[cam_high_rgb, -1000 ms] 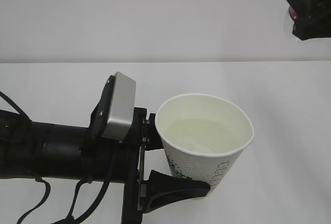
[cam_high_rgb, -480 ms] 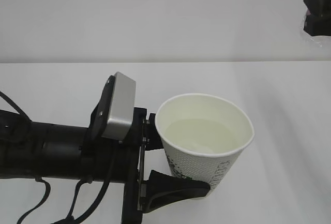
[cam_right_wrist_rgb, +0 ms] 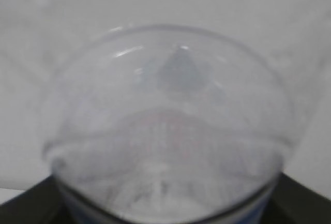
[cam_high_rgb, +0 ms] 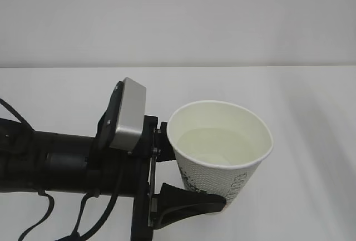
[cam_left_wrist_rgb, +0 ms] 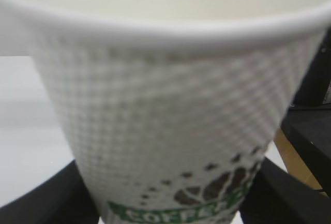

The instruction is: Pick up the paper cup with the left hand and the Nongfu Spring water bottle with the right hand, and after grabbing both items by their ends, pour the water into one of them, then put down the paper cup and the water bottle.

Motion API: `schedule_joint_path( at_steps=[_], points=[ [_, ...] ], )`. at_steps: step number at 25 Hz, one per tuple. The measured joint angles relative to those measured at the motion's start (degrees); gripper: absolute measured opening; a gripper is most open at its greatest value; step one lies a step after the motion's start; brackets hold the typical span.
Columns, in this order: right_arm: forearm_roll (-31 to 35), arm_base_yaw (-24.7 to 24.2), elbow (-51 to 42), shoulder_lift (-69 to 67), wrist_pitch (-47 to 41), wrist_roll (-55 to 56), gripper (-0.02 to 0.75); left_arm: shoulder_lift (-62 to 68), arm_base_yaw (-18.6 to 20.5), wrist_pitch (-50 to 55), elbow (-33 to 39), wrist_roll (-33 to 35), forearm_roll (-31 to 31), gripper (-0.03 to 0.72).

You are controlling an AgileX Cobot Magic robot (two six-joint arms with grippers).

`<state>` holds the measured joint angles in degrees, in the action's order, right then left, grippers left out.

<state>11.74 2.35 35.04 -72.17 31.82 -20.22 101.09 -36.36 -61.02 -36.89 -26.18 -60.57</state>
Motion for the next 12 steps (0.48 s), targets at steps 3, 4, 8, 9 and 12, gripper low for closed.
schedule_joint_path(
  at_steps=[3, 4, 8, 9, 12],
  points=[
    [0.02, 0.00, 0.00, 0.00, 0.00, 0.00, 0.485, 0.00, 0.00, 0.00, 0.00, 0.00, 0.00, 0.519],
    [0.02, 0.00, 0.00, 0.00, -0.09, 0.00, 0.485, 0.00, 0.00, 0.00, 0.00, 0.00, 0.00, 0.519],
    [-0.18, 0.00, 0.00, 0.00, -0.55, 3.51, 0.485, 0.00, 0.00, 0.00, 0.00, 0.00, 0.00, 0.519],
    [-0.58, 0.00, 0.00, -0.36, -0.55, 4.80, 0.485, 0.00, 0.00, 0.00, 0.00, 0.00, 0.11, 0.519],
    [-4.38, 0.00, 0.00, -2.52, -0.55, 9.39, 0.485, 0.00, 0.00, 0.00, 0.00, 0.00, 0.52, 0.519]
  ],
)
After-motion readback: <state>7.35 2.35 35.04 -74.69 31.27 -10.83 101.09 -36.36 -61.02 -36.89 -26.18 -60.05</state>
